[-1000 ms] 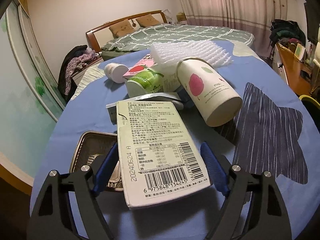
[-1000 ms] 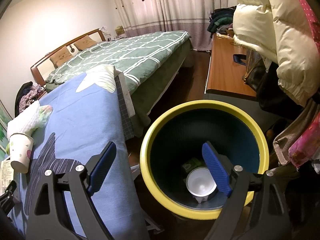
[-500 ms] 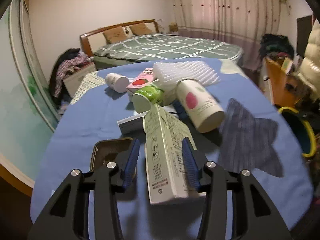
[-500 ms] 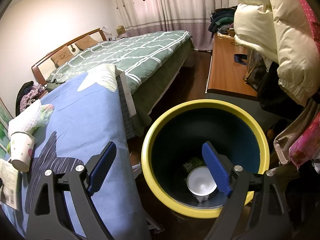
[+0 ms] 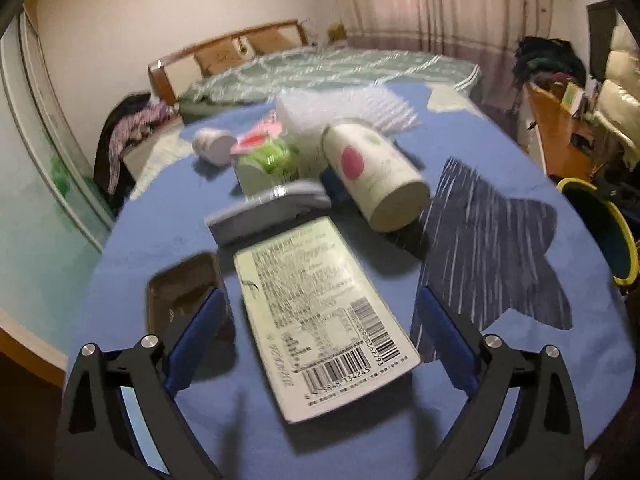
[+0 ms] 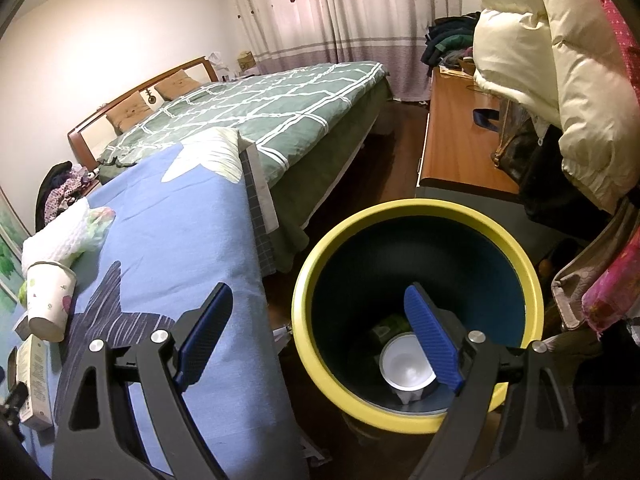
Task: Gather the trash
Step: 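Carry the white tea carton with the left gripper over the bin and release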
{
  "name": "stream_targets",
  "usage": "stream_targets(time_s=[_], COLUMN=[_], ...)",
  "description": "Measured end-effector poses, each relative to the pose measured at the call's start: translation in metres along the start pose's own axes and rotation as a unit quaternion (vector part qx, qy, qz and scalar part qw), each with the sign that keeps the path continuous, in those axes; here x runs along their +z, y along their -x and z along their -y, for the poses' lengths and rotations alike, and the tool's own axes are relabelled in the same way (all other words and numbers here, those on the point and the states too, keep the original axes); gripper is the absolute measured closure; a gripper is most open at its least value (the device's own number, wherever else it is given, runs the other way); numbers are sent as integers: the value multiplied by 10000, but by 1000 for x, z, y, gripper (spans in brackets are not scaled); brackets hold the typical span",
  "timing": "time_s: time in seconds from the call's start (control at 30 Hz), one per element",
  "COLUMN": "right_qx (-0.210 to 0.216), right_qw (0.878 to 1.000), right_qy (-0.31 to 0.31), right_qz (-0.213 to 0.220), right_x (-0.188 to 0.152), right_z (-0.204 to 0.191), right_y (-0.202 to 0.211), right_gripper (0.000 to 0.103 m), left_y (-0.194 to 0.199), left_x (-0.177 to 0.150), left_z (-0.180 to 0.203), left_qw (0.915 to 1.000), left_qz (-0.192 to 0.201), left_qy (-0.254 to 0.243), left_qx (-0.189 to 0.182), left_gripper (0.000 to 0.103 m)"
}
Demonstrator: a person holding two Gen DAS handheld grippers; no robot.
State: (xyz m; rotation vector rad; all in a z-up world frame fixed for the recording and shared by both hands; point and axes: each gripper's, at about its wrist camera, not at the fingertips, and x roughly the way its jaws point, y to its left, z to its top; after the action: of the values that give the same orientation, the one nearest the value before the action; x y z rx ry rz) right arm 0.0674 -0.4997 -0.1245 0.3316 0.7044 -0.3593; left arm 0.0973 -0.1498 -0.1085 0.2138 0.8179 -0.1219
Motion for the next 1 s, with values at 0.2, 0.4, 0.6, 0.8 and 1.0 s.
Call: stream_targets(time_s=[0.2,0.4,0.6,0.8,1.0], right_qx=[81,104,140,199,226], right_qw=[9999,9999,9999,9997,9995], right_qy=[-29,-40,-56,-44,-70], right_qz=[-52,-47,-24,105,188], right_x=[1,0,-1,-4,-5], right_z=[2,7,11,14,21], right_y=[-3,-3,1,16,30], right_gripper=[20,20,20,20,20], left_y=[-27,-39,-18,13,42], left_x=[-5,-5,-6,-5,-3], left_z=[-1,-2,1,13,25], left_qw=[9979,9974,9979,9973,9935], left_qz=[-542,-530,-355,-134,58], left_qy=[260,295,168,-96,-330], left_qx=[-230,-391,-518,-717,-1087], left_gripper=[8,21,24,26,27])
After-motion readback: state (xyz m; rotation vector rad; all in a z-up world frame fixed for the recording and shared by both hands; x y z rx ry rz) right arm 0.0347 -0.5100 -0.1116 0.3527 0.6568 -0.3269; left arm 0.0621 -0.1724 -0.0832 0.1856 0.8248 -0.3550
